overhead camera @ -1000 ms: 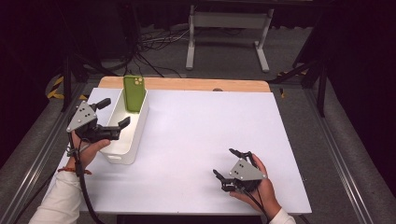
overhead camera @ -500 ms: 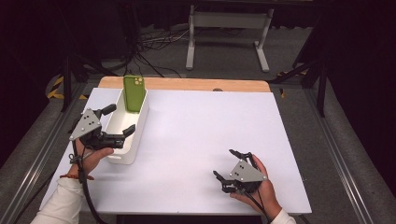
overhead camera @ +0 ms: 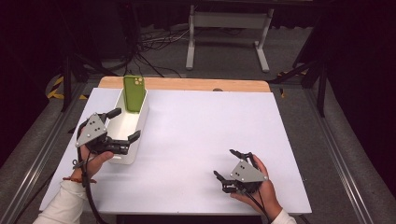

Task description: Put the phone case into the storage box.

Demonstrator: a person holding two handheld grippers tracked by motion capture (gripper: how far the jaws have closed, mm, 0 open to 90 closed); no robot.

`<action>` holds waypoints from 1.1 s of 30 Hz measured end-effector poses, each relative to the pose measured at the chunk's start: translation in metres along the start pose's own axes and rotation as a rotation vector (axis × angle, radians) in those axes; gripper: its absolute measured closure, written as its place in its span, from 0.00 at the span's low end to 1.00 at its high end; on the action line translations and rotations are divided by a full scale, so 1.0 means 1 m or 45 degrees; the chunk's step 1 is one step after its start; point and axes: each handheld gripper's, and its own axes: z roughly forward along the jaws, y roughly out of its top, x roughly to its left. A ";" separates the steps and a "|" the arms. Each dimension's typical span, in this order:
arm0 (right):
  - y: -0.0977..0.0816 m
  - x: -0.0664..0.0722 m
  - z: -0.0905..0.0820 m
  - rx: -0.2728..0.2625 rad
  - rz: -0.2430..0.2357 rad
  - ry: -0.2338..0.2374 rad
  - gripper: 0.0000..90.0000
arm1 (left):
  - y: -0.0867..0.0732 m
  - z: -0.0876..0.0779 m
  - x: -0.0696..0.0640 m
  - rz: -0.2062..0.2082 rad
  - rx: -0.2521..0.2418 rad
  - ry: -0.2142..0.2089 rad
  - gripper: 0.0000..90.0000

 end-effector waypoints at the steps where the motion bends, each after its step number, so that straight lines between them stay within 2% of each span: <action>1: 0.000 0.000 0.000 0.000 -0.001 0.000 0.18 | 0.000 0.000 -0.001 0.000 -0.005 0.001 0.04; 16: 0.001 -0.001 -0.002 -0.006 0.000 -0.006 0.18 | 0.000 0.002 -0.019 0.029 -0.009 -0.037 0.03; 18: 0.001 -0.001 -0.002 -0.005 0.003 -0.007 0.18 | 0.001 0.002 -0.022 0.046 -0.015 -0.029 0.03; 24: 0.001 -0.001 -0.002 -0.007 0.001 -0.008 0.18 | 0.001 0.002 -0.028 0.032 -0.015 -0.038 0.04; 33: 0.002 -0.003 -0.004 -0.018 0.004 -0.013 0.18 | 0.000 0.002 -0.038 0.061 -0.011 -0.058 0.04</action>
